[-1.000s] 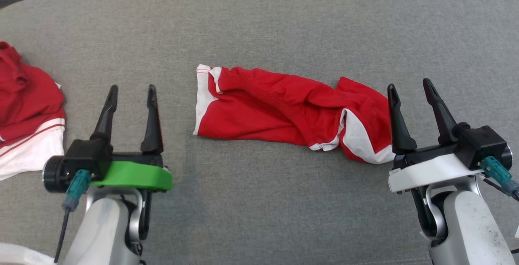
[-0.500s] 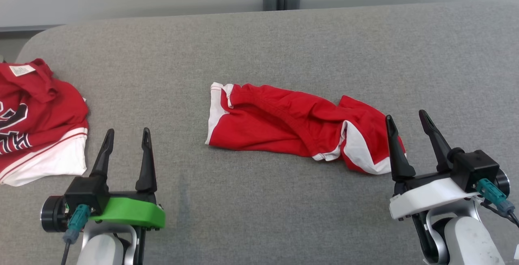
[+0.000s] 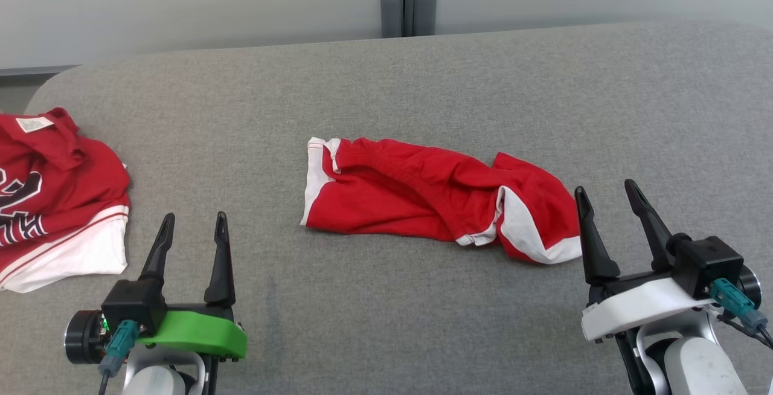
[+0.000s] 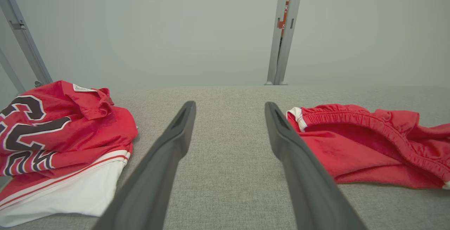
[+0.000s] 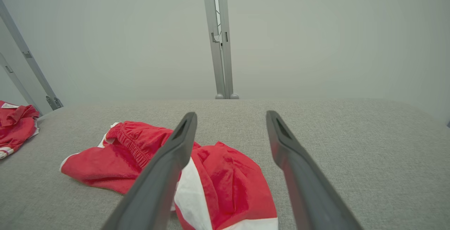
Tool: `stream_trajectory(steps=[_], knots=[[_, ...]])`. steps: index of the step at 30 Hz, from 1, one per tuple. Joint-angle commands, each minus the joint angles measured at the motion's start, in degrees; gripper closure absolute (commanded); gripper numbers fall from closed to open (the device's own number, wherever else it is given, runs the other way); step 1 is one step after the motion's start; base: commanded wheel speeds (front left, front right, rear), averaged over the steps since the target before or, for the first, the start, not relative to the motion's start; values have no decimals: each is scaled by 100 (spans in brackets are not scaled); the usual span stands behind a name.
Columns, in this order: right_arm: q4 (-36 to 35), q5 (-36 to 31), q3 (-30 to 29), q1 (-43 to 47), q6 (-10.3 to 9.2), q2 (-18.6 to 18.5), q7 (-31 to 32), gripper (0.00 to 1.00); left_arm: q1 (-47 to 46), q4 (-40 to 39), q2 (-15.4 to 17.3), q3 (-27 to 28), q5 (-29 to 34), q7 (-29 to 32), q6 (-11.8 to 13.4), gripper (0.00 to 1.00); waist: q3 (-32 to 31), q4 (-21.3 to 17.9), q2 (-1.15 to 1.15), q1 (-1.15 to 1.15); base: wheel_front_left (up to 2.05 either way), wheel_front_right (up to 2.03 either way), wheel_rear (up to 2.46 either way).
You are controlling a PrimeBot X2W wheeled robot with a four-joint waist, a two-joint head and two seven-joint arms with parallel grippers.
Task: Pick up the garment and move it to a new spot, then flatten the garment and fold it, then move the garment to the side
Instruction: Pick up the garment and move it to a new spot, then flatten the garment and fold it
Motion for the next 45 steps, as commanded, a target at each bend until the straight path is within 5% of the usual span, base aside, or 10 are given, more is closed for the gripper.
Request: stream_trajectory(steps=[1,24,35,45], knots=[[-26,33,1,26,-4,-9,18,0,48,-7,27,4,15,-16,22,0,12,-7,0,0,0,0,0],[-64,62,2,-172,-4,-1,-4,0,-243,-183,-19,-184,180,-13,-5,0,272,-27,0,0,0,0,0],[-189,1,-64,-513,-4,-1,-56,0,-1227,22,-544,-1690,415,495,-698,0,1094,-272,0,0,0,0,0],[-26,142,-49,-797,-4,-1,-243,0,-1973,708,-685,-2978,138,1008,-919,0,1594,-752,0,0,0,0,0]])
